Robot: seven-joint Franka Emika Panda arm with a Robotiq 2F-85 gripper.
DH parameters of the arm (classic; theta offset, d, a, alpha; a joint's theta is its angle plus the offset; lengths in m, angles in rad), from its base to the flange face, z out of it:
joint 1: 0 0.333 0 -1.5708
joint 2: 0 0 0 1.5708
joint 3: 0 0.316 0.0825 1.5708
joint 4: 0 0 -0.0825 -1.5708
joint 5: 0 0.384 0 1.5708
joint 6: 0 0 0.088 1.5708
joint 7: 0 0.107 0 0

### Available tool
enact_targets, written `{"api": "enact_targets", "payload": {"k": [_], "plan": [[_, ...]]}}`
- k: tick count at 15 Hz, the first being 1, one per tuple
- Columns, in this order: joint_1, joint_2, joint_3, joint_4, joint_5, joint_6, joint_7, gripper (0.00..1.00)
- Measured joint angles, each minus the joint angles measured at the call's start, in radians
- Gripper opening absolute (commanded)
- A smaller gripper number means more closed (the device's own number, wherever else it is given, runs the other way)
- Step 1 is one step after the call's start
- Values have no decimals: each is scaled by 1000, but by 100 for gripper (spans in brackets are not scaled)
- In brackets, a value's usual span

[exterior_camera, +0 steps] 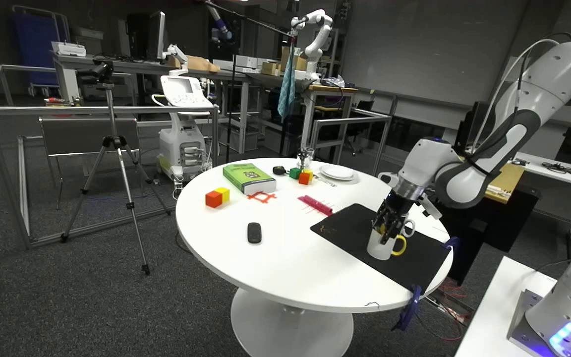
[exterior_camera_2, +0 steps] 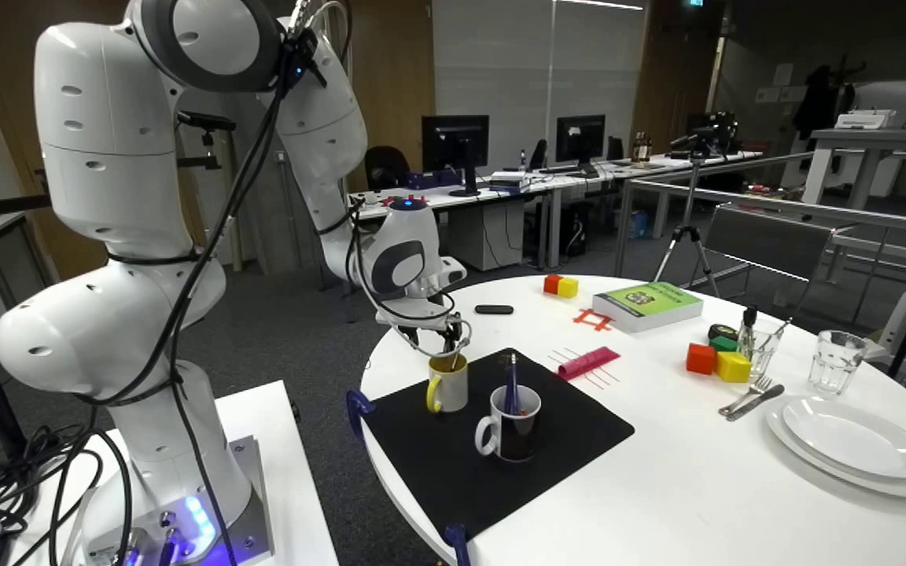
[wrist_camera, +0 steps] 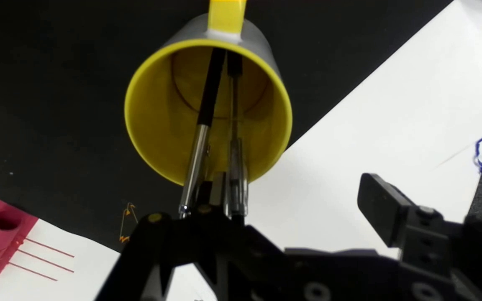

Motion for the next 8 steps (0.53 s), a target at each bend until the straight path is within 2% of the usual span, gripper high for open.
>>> {"api": "enact_targets", "payload": {"k": [1,2,8], "plan": [[-3,0,0,-1,0,0,0,59],[-4,0,0,-2,0,0,0,52],[-17,-29,-3,-2,0,0,0,6]]}}
